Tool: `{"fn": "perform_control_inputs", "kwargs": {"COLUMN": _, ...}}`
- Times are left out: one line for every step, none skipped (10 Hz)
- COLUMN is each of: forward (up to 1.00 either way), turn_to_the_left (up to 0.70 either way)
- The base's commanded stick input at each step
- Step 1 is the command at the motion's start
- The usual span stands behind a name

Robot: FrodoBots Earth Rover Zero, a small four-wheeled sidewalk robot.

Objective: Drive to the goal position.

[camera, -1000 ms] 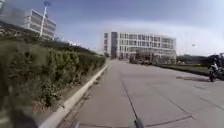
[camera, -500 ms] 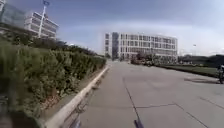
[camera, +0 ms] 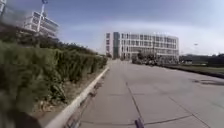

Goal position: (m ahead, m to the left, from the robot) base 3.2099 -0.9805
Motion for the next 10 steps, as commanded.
{"fn": "perform_control_inputs", "kwargs": {"forward": 0.7, "turn_to_the_left": -0.35}}
{"fn": "perform_control_inputs", "kwargs": {"forward": 0.7, "turn_to_the_left": -0.25}}
{"fn": "perform_control_inputs", "kwargs": {"forward": 0.7, "turn_to_the_left": -0.08}}
{"fn": "perform_control_inputs", "kwargs": {"forward": 0.7, "turn_to_the_left": 0.0}}
{"fn": "perform_control_inputs", "kwargs": {"forward": 0.7, "turn_to_the_left": 0.0}}
{"fn": "perform_control_inputs", "kwargs": {"forward": 0.7, "turn_to_the_left": 0.0}}
{"fn": "perform_control_inputs", "kwargs": {"forward": 0.7, "turn_to_the_left": 0.0}}
{"fn": "perform_control_inputs", "kwargs": {"forward": 0.7, "turn_to_the_left": 0.0}}
{"fn": "perform_control_inputs", "kwargs": {"forward": 0.7, "turn_to_the_left": 0.0}}
{"fn": "perform_control_inputs", "kwargs": {"forward": 0.7, "turn_to_the_left": 0.0}}
